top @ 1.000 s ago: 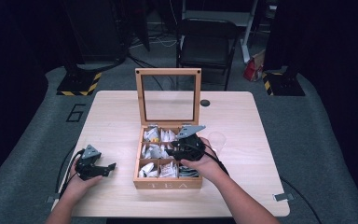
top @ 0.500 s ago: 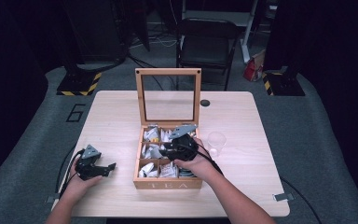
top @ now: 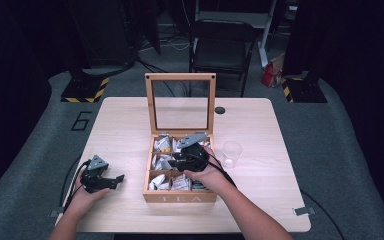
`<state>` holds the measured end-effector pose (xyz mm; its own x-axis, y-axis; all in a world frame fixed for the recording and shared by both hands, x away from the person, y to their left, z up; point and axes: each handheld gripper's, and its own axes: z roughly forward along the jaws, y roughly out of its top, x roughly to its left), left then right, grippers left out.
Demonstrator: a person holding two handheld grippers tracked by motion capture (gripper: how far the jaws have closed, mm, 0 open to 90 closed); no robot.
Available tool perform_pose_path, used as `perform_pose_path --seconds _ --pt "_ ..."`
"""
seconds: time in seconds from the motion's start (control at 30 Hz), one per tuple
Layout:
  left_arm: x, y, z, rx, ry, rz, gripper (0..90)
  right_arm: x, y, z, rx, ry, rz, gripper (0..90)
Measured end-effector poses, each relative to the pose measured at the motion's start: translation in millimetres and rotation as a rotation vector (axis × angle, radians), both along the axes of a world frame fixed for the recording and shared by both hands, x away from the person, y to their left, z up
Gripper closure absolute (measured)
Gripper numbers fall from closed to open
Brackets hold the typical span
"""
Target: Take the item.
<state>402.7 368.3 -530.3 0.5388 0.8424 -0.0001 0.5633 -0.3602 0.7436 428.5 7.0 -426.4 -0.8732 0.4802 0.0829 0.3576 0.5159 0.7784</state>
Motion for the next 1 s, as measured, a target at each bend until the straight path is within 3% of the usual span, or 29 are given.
perform_pose_path --seconds 0.33,0.77,1.0 --pt "0.0 0.6 0.6 0.004 0.007 -0.006 13.8 0.6 9.4 -2.0 -0.026 0.009 0.007 70.8" --pt "0.0 0.6 0.6 0.003 0.007 -0.007 13.8 0.7 13.0 -1.5 -0.031 0.0 0.039 87.3" --pt "0.0 0.6 0.6 0.004 0.006 -0.006 13.8 0.0 15.7 -0.2 -0.034 -0.006 0.059 88.7"
